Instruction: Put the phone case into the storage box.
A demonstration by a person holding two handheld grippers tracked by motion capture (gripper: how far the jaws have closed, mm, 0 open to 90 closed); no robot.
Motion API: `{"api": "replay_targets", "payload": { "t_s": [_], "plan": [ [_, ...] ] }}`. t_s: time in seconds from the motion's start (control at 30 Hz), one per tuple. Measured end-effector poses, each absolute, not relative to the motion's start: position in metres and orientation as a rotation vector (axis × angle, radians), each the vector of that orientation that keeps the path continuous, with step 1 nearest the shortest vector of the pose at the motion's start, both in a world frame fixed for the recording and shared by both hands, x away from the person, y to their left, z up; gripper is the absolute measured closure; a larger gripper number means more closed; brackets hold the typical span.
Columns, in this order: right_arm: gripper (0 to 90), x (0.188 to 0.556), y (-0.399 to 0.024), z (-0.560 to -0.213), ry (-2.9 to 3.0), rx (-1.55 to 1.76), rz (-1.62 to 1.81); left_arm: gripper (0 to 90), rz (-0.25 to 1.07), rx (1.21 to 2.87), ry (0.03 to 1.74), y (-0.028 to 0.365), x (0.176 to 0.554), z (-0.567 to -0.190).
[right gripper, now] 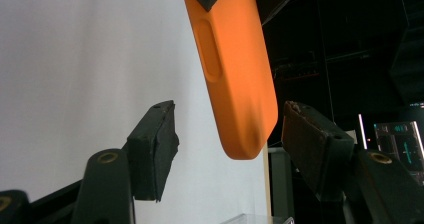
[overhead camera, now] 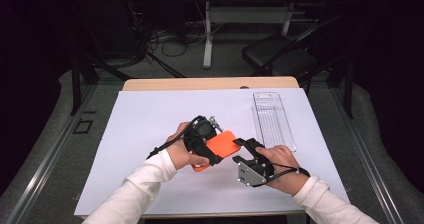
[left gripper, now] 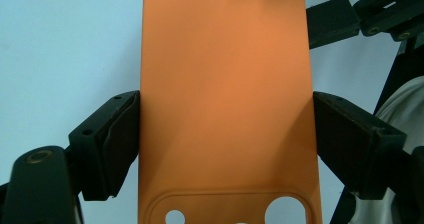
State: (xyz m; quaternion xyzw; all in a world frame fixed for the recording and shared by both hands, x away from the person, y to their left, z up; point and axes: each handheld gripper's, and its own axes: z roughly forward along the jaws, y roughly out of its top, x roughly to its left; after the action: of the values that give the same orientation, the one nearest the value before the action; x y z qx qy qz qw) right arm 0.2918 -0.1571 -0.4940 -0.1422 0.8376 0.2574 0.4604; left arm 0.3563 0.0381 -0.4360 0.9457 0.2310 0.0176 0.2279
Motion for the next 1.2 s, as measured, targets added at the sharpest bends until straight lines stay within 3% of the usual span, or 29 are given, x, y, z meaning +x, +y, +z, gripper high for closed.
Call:
{"api": "replay_targets", "payload": {
  "t_s": [0.57, 1.2],
  "plan": [
    [38.7, 0.293, -0.153, -0.499, 2.048, -0.337, 0.602, 16.0, 0.04, 2.604, 0.626, 0.033, 0.354, -0.436],
    [51.9, 0.29, -0.15, -0.505, 1.943, -0.443, 0.544, 16.0, 0.012, 2.609, 0.592, 0.024, 0.35, -0.436]
  ]
}}
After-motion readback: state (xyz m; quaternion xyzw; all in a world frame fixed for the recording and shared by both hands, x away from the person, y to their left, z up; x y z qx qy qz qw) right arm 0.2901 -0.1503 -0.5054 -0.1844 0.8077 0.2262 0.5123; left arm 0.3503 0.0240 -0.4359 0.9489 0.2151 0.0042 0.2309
